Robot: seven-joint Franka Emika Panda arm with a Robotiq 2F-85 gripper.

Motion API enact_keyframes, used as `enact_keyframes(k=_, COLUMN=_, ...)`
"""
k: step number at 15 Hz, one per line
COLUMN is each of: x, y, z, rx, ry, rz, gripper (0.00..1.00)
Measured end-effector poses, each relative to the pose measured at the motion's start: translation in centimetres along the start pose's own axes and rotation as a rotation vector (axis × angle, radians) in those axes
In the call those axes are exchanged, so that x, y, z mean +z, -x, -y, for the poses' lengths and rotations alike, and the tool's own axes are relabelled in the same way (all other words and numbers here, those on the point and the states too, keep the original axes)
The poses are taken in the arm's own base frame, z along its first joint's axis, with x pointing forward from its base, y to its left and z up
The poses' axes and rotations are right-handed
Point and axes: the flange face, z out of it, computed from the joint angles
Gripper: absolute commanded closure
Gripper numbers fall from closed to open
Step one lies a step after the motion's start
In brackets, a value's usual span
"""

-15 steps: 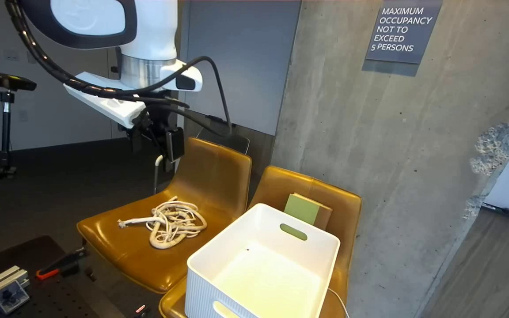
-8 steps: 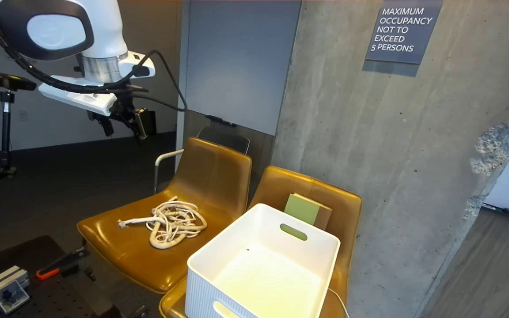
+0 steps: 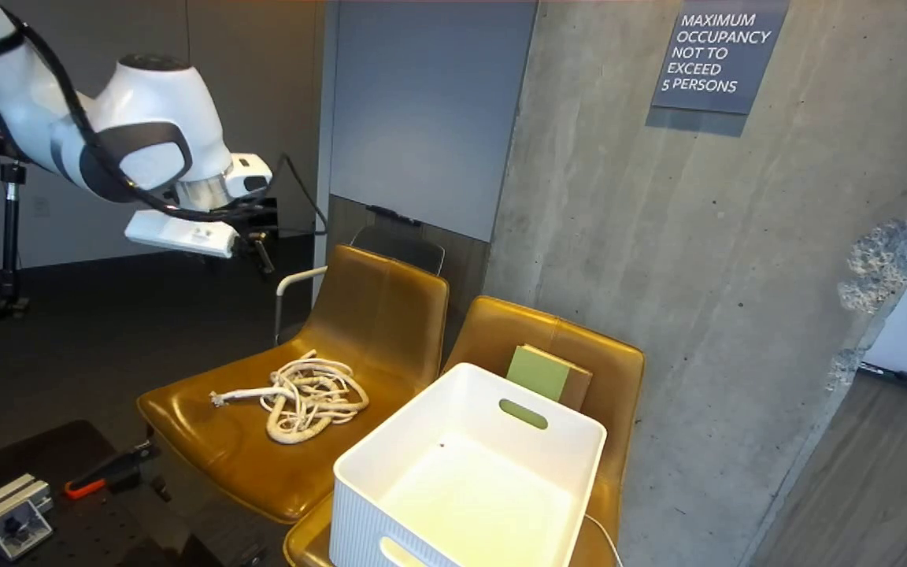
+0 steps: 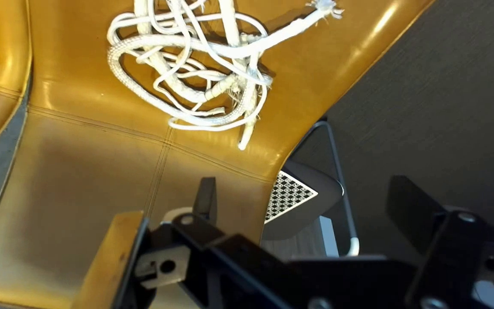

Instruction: Remove the white cords from the chair and put them in the white basket

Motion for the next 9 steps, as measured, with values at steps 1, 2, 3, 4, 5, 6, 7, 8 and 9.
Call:
enact_keyframes(k=1, x=2.1, y=0.0, z=-0.2, rx=-0.012, ry=0.002, rz=0.017, gripper=0.00)
enact_keyframes(k=2, x=4.4, y=0.2, z=-0.4, rx=-0.021, ry=0.003, rz=0.038, gripper=0.00)
enact_keyframes(k=3, x=6.7, y=0.5, z=-0.7, rx=-0.031, ry=0.003, rz=0.060, gripper=0.00)
enact_keyframes(k=4, x=9.1, y=0.9, z=-1.0, rx=-0.041, ry=0.004, rz=0.083, gripper=0.00)
enact_keyframes(k=5, x=11.3, y=1.5, z=-1.2, rx=-0.051, ry=0.005, rz=0.103, gripper=0.00)
enact_keyframes(k=6, x=13.5, y=2.0, z=-1.5, rx=-0.076, ry=0.010, rz=0.120, gripper=0.00)
enact_keyframes(k=7, x=15.5, y=2.4, z=-1.7, rx=-0.103, ry=0.016, rz=0.133, gripper=0.00)
enact_keyframes(k=8, x=17.4, y=2.9, z=-2.1, rx=-0.127, ry=0.025, rz=0.144, gripper=0.00)
enact_keyframes(k=9, x=19.1, y=3.2, z=-2.8, rx=-0.149, ry=0.038, rz=0.151, gripper=0.00)
